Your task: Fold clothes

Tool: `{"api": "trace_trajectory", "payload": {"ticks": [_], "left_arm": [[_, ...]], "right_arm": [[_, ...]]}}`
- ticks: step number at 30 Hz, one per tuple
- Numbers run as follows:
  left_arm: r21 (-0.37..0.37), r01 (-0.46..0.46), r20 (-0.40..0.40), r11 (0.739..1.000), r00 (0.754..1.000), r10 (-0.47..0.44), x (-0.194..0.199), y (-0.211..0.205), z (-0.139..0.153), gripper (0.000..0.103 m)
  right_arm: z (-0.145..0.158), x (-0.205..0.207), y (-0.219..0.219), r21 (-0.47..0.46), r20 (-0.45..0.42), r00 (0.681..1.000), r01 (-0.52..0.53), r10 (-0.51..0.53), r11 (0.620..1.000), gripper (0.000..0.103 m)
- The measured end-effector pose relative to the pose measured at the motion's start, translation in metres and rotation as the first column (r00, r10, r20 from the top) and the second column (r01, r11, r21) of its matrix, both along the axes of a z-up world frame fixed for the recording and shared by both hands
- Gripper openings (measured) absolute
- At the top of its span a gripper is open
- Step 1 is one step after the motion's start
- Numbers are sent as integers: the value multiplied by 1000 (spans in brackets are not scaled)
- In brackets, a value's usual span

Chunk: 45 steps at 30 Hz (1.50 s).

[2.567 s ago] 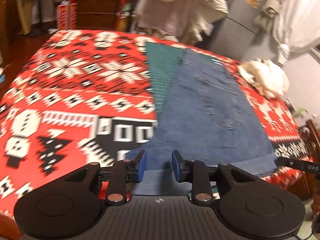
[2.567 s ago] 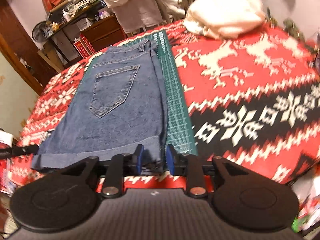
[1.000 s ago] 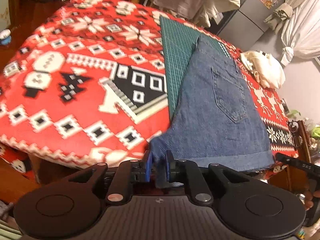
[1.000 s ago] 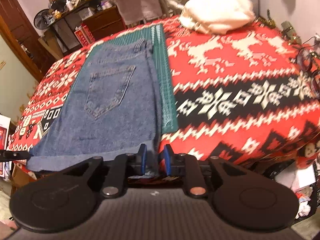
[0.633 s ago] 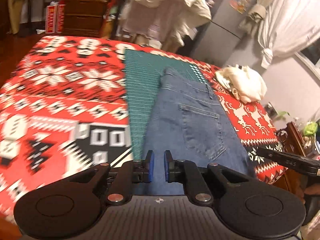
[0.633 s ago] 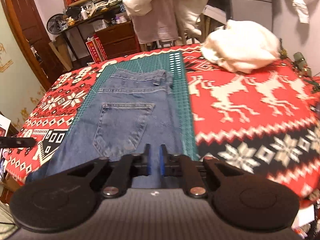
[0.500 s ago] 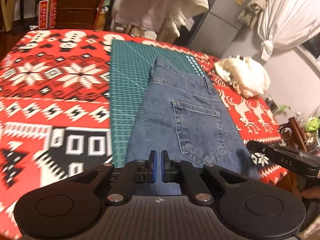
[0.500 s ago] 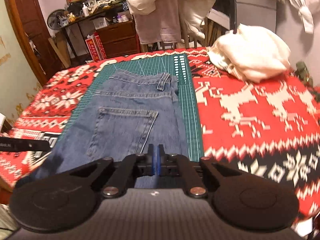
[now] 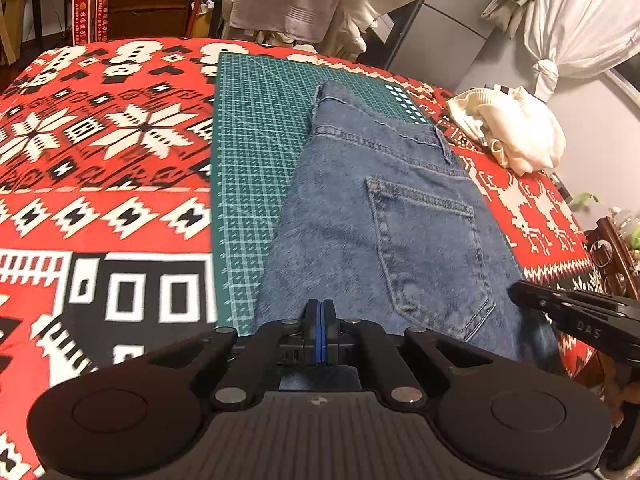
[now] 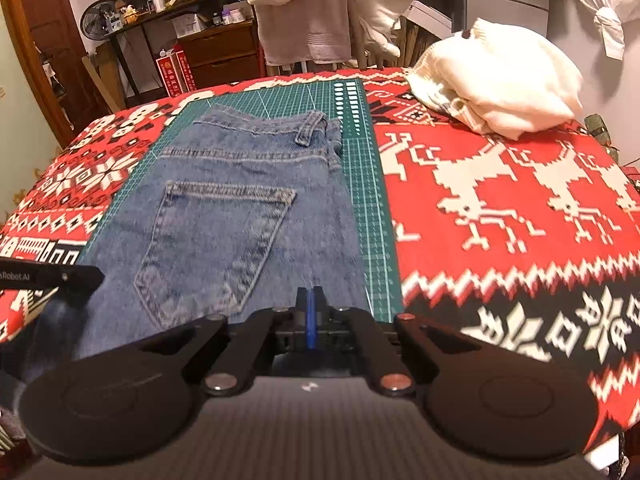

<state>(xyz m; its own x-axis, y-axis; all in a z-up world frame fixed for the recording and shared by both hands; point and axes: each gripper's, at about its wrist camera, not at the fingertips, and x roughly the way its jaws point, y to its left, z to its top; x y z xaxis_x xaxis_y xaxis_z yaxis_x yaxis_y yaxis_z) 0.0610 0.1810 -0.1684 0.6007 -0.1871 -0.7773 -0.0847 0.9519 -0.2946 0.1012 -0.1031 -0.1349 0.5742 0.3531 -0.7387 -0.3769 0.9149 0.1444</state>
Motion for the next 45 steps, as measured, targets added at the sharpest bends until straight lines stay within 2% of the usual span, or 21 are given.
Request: {"api": "trace_trajectory", "payload": {"ticks": [14, 18, 24, 31, 35, 45], "left_arm": [[-13, -20, -15, 1000, 1000, 19, -35, 5, 1, 3], [-22, -14, -8, 1000, 1000, 13, -36, 3, 7, 2], [-22, 8, 37, 1000, 999, -7, -12, -6, 18, 3], [-22, 13, 9, 1000, 1000, -13, 14, -8, 0, 3], [-28, 23, 26, 999, 999, -23, 6, -4, -3, 3], [-11, 14, 0, 1000, 1000, -14, -33, 7, -1, 3]], "right_arm": [[2, -31, -33, 13, -36, 998, 56, -55, 998, 0], [13, -32, -33, 11, -10, 998, 56, -56, 998, 3], [27, -14, -7, 31, 32, 999, 7, -8, 999, 3], [9, 6, 22, 21, 6, 1000, -25, 24, 999, 3], [-3, 5, 16, 36, -26, 999, -19, 20, 999, 2], [2, -26, -3, 1, -36, 998, -55, 55, 999, 0]]}}
